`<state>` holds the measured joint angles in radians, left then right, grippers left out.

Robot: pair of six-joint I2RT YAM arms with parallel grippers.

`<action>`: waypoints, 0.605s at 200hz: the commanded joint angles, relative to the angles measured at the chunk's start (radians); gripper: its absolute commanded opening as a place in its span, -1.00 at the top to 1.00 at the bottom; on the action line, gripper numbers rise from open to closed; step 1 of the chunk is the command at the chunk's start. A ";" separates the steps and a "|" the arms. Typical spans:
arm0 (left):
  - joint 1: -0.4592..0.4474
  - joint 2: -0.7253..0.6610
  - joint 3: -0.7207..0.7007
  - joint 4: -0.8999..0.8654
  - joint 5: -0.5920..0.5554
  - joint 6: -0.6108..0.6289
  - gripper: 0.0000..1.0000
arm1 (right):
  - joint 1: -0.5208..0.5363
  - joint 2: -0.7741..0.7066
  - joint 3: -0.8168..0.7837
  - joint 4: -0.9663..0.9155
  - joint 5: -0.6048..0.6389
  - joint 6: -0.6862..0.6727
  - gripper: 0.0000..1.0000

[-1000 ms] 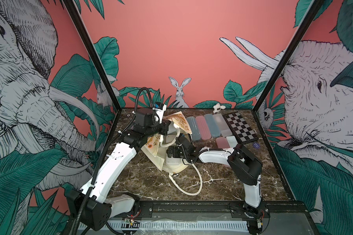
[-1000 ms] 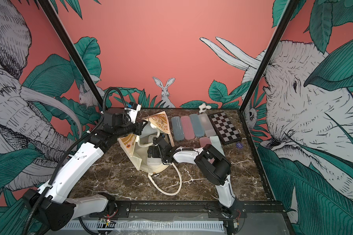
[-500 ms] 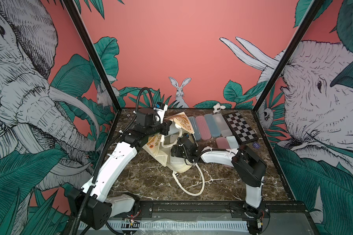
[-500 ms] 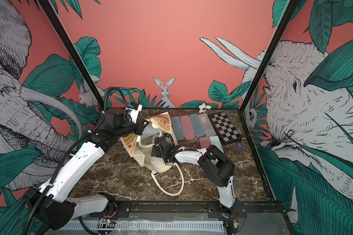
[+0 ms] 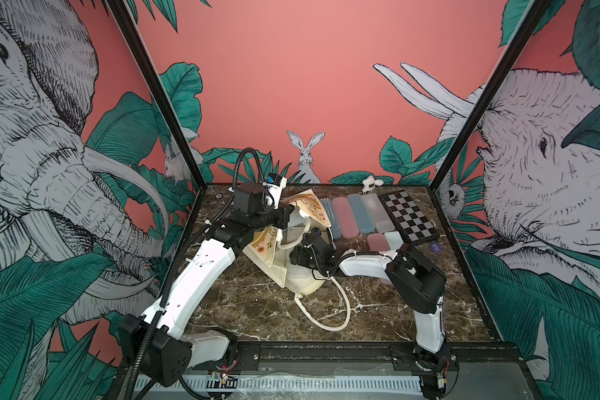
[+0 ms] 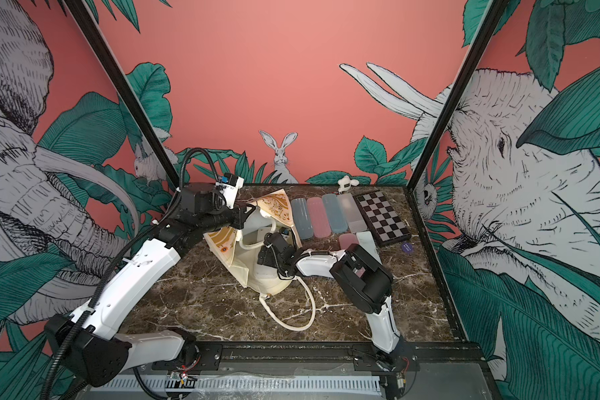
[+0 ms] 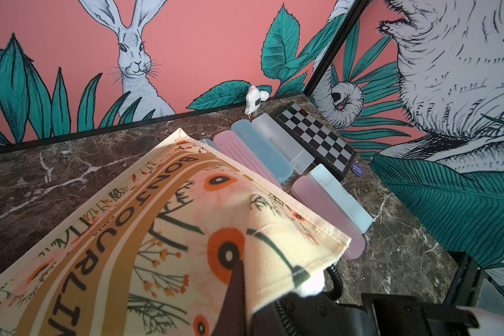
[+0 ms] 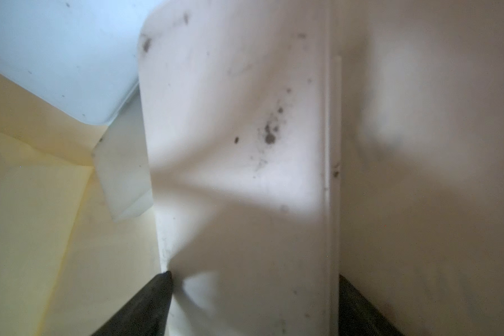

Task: Take out the pencil case from the canvas bag
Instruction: Pick up the pencil case from the canvas bag.

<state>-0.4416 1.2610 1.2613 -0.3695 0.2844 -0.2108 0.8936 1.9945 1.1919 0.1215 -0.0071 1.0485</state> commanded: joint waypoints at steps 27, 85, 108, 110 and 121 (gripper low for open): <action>0.018 -0.015 0.049 0.066 -0.012 -0.020 1.00 | -0.034 0.088 -0.094 0.053 -0.092 0.149 -0.73; 0.018 -0.013 0.052 0.063 -0.015 -0.020 1.00 | -0.048 0.053 -0.138 0.175 -0.100 0.144 -0.35; 0.016 -0.011 0.053 0.065 -0.013 -0.020 1.00 | -0.048 0.012 -0.140 0.155 -0.069 0.098 -0.18; 0.018 -0.011 0.052 0.064 -0.013 -0.021 1.00 | -0.048 0.009 -0.142 0.155 -0.067 0.093 -0.17; 0.017 -0.010 0.052 0.067 -0.013 -0.020 1.00 | -0.047 -0.010 -0.146 0.156 -0.056 0.076 -0.08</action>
<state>-0.4416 1.2663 1.2617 -0.3679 0.2935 -0.2169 0.8635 2.0052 1.0863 0.3824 -0.1184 1.0946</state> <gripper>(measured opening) 0.053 0.581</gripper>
